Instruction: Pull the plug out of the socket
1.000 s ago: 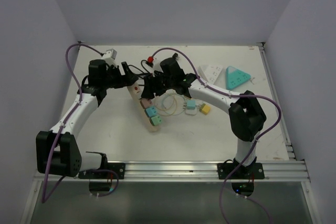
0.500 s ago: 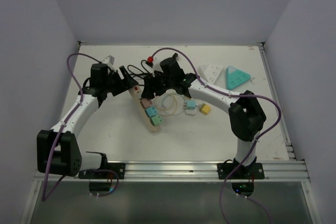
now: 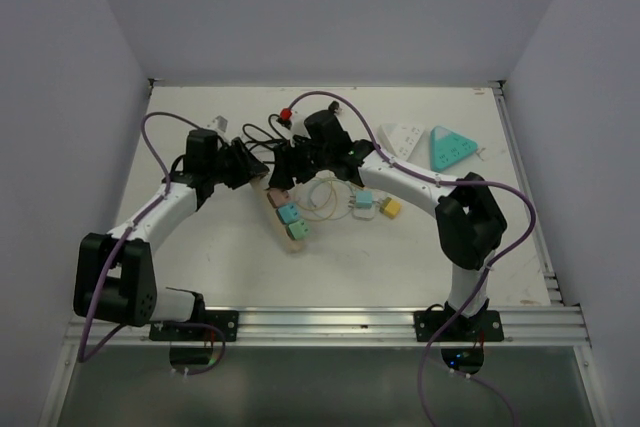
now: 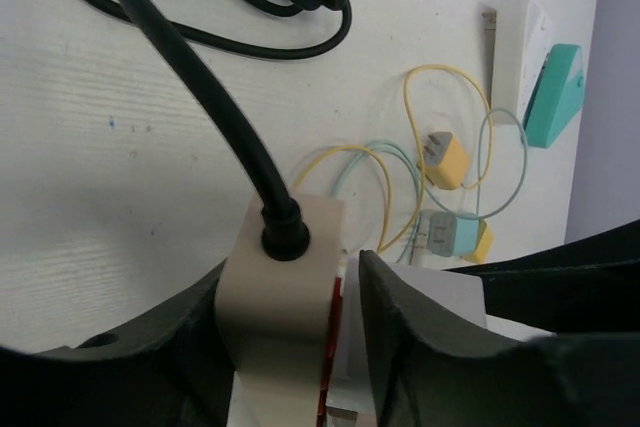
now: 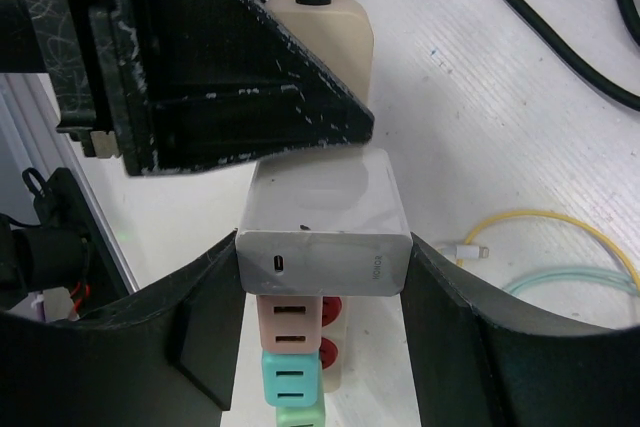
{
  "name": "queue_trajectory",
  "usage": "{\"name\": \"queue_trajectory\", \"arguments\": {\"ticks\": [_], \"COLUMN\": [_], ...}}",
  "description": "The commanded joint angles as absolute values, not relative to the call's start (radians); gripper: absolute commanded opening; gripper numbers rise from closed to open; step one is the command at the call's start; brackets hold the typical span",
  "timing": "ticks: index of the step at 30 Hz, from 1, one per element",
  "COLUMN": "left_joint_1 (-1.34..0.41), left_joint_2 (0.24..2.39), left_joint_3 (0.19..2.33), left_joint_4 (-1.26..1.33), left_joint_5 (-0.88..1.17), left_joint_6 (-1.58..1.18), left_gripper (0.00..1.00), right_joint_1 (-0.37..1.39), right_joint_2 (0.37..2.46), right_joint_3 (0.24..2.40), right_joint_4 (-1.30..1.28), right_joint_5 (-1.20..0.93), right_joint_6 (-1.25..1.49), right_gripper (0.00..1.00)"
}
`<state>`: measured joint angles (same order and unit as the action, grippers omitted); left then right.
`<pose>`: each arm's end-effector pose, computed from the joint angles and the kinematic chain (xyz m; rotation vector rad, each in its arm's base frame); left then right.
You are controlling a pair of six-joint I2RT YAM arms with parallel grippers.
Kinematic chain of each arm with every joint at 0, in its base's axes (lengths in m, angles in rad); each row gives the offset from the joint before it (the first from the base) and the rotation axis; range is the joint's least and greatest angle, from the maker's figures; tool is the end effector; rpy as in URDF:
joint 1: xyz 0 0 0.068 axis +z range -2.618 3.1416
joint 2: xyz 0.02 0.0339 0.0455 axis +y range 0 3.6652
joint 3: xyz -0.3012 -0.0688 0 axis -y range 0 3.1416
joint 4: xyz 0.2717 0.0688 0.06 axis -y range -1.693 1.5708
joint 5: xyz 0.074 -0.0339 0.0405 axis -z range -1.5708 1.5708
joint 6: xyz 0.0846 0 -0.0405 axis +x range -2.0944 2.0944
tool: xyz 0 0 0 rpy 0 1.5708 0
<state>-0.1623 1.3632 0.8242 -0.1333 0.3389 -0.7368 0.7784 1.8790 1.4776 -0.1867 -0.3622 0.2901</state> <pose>0.3332 -0.0831 0.2245 -0.4767 2.2931 -0.8487 0.3437 0.3811 0.2646 -0.7683 2.1594 0.9810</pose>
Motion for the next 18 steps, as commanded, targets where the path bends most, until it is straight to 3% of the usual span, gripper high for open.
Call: {"name": "queue_trajectory", "arguments": {"ticks": [1,2,3,6,9,18], "left_joint_1": [-0.167,-0.169,-0.169,-0.169,-0.169,-0.169], "left_joint_2": [1.376,1.376,1.373,1.358,1.341,1.290], "left_joint_3": [0.804,0.798,0.798,0.798,0.805,0.831], "left_joint_4": [-0.029,-0.023,-0.017,-0.018,-0.017,-0.069], "left_joint_5": [0.318,0.314,0.307,0.275,0.236,0.080], "left_joint_6": [-0.756,-0.756,-0.743,-0.703,-0.651,-0.526], "left_gripper": [0.47,0.42,0.29,0.12,0.00,0.00], "right_joint_1": [0.782,0.782,0.782,0.784,0.782,0.758], "right_joint_2": [1.865,1.864,1.859,1.847,1.824,1.720], "right_joint_3": [1.532,1.529,1.528,1.514,1.497,1.433], "right_joint_4": [-0.077,-0.075,-0.075,-0.080,-0.087,-0.097], "right_joint_5": [-0.425,-0.425,-0.423,-0.419,-0.411,-0.371], "right_joint_6": [0.301,0.302,0.301,0.302,0.316,0.347], "right_gripper": [0.00,0.00,0.00,0.00,0.00,0.00]}}
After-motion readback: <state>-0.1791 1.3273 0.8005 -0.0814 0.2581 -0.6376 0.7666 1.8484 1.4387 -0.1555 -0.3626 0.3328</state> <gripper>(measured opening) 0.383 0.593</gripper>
